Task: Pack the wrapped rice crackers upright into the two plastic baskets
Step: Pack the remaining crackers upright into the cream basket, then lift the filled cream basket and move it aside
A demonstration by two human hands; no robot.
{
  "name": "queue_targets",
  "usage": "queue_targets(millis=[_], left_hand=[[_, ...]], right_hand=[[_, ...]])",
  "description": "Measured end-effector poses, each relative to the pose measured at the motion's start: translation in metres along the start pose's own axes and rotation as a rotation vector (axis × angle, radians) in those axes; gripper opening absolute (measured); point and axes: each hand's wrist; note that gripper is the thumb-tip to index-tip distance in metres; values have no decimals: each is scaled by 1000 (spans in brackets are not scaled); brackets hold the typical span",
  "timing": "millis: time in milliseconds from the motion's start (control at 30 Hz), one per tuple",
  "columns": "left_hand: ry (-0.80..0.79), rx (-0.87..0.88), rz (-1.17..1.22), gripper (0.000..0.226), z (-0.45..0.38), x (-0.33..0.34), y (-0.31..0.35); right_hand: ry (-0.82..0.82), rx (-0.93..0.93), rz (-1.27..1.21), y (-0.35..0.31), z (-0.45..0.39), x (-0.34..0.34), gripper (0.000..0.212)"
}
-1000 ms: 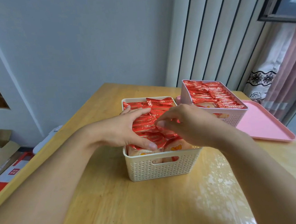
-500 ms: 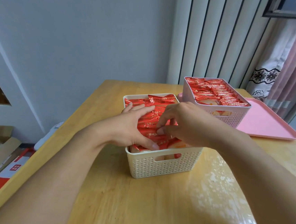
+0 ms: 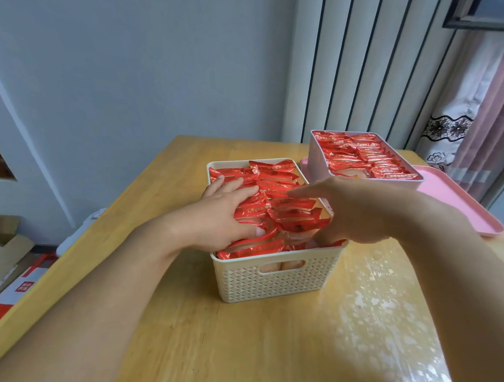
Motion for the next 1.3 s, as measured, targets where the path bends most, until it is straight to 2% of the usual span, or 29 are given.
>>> queue_targets(millis=[233,300,367,400,467,500,567,633,733,800,833,967,1067,1133,1200,1300], left_hand=[[16,-38,-27,88,3,1,5],[22,-62,-33,106,4,2,9],[41,-74,-75,127,3,5,9],[54,-79,-102,133,2,6,9],[84,-82,-126,139,0,10,8],[110,-71,-110,142,0,13,6],[200,-42,16,144,1,14,7],[329,-98,324,132,0,15,6],[401,-255,886,85,-4,19,-8],[382,-304,949,40,0,24,-16],[385,-319,910,32,2,27,-17],[595,-307,658,37,19,26,-6],[815,-142,620,32,28,22,6],[910,-23,658,30,31,24,16],[924,24,703,31,31,33,23],[887,-30,759,37,29,56,26]], right_hand=[[-53,-45,-30,10,1,-3,50],[-48,-51,-28,10,0,-3,40],[71,-67,-71,9,-4,-2,25],[179,-48,-125,11,-8,-2,19],[328,73,-167,16,-14,0,22],[318,157,-148,20,-17,2,26],[161,298,-185,24,-20,10,35],[5,331,-315,21,-21,16,36],[-27,322,-432,14,-14,20,26],[49,324,-503,13,-10,25,27],[96,321,-555,12,-7,27,29],[245,248,-705,10,7,42,35],[357,120,-868,13,19,46,27],[405,44,-1011,16,25,44,32],[423,59,-984,21,31,45,35],[315,127,-952,31,38,57,28]])
Point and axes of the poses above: each hand's wrist, its own z-axis away from the middle knuckle, its own x-axis out of the palm, y = z × x
